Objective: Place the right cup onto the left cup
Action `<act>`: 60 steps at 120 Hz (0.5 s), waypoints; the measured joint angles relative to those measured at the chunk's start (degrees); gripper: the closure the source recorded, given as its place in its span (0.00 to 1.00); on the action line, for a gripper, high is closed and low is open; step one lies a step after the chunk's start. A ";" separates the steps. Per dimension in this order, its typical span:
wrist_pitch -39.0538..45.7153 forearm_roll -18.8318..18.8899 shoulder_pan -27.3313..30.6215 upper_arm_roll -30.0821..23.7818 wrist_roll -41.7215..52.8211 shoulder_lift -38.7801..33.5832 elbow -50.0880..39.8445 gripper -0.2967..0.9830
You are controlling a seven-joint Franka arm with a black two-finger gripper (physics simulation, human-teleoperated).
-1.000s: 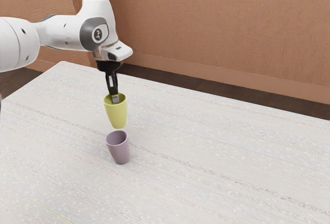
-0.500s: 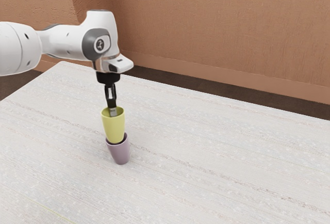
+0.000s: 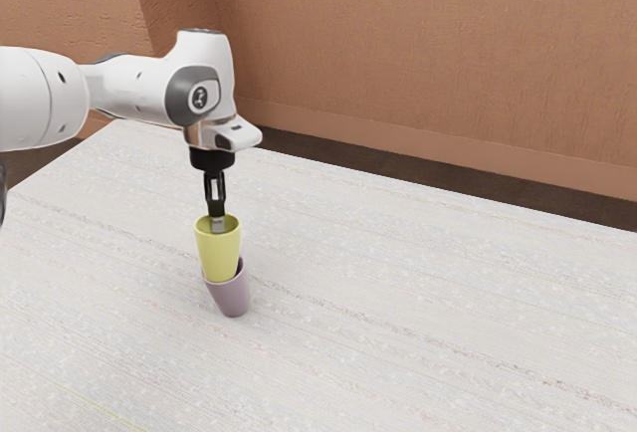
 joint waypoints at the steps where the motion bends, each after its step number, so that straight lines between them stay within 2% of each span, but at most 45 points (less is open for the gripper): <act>1: 0.00 0.02 -0.03 0.00 -0.02 0.02 0.00 0.85; 6: 0.01 0.06 -0.14 0.00 -0.18 0.05 0.00 0.84; 25: 0.62 0.10 -0.46 0.00 -0.82 -0.41 0.11 0.56; 35: 0.79 0.33 -0.97 0.00 -1.09 -1.40 0.40 0.46; 49: 0.41 1.36 -1.89 0.27 -1.28 -4.17 1.98 0.36; 60: -1.22 3.28 -2.62 1.04 -0.93 -5.26 6.46 0.32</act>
